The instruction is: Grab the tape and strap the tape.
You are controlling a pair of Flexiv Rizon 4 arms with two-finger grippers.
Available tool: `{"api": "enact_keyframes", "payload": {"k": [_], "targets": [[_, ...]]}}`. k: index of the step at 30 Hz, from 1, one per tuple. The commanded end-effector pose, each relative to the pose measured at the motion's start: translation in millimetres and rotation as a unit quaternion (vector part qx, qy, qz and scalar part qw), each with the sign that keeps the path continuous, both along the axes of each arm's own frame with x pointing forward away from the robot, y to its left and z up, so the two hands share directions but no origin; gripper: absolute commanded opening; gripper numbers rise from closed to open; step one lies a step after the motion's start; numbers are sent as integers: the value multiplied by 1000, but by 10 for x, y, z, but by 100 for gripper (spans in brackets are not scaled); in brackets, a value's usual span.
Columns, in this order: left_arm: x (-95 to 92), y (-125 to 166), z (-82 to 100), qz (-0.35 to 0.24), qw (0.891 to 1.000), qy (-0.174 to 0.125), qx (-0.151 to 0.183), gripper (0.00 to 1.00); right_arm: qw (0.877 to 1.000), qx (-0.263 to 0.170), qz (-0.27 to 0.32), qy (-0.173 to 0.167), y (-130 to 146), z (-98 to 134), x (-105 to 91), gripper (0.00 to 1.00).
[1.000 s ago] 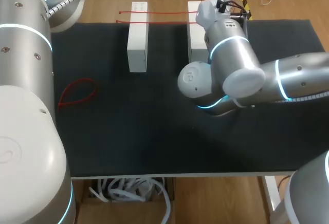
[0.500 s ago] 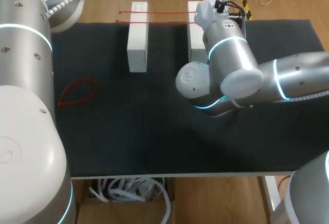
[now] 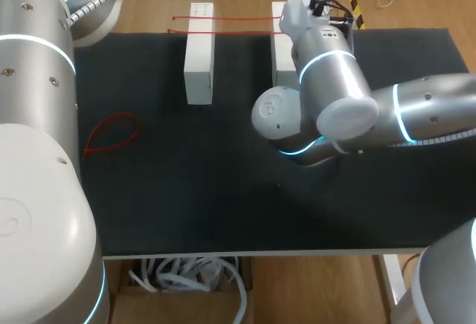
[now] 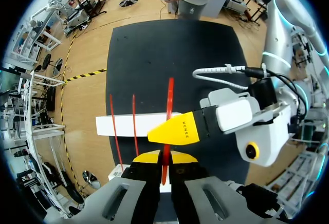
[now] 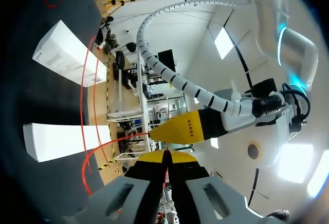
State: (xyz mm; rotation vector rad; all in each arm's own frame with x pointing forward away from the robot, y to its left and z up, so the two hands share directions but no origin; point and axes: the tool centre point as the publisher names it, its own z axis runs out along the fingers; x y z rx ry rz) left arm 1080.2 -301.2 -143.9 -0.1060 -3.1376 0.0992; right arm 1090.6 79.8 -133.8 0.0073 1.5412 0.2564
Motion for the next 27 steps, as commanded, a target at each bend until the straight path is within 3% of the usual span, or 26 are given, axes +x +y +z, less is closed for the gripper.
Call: {"api": "enact_keyframes", "payload": {"k": [1, 25, 26, 27], "targets": [[3, -3, 6, 0, 1000, 1, 1, 0, 1000, -1, 0, 3, 23, 15, 0, 0], [3, -3, 6, 0, 1000, 1, 1, 0, 1000, 7, -3, 20, -26, -30, 15, 0], [3, -3, 6, 0, 1000, 1, 1, 0, 1000, 8, -3, 20, -26, -32, 14, 1], [3, -3, 6, 0, 1000, 1, 1, 0, 1000, 8, -2, 20, -26, -33, 14, 10]]}}
